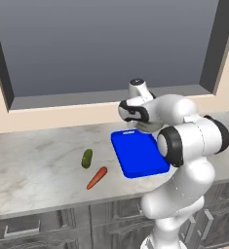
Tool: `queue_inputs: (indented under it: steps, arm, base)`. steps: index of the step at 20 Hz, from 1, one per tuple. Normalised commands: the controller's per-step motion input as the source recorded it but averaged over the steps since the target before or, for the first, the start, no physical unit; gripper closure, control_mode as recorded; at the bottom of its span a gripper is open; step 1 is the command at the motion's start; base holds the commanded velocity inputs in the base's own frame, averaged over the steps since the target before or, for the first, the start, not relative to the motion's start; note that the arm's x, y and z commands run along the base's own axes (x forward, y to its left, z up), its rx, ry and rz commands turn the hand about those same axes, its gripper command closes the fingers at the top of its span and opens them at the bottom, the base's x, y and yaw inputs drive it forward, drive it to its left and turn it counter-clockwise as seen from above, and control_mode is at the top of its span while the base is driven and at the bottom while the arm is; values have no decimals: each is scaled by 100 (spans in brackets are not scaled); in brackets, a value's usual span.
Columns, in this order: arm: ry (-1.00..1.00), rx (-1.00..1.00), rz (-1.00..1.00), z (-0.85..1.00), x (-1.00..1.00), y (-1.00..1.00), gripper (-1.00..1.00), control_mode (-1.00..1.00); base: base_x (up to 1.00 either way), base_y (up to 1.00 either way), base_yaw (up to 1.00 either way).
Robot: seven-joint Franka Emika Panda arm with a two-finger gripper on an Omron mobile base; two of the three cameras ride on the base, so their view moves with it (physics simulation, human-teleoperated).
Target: Place the two vegetables and bowl onto the tray for setting up a vegetable dip station.
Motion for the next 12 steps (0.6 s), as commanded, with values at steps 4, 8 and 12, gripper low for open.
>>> queue_inputs:
  steps: [4,8,12]
  arm:
    - [0,0,0,-2,-6,35,100,-100]
    - [-4,-4,1,-7,-4,30,100,-100]
    - [0,0,0,-14,-9,27,100,-100]
  base:
    - [0,0,0]
    - [0,0,0]
    - [0,0,0]
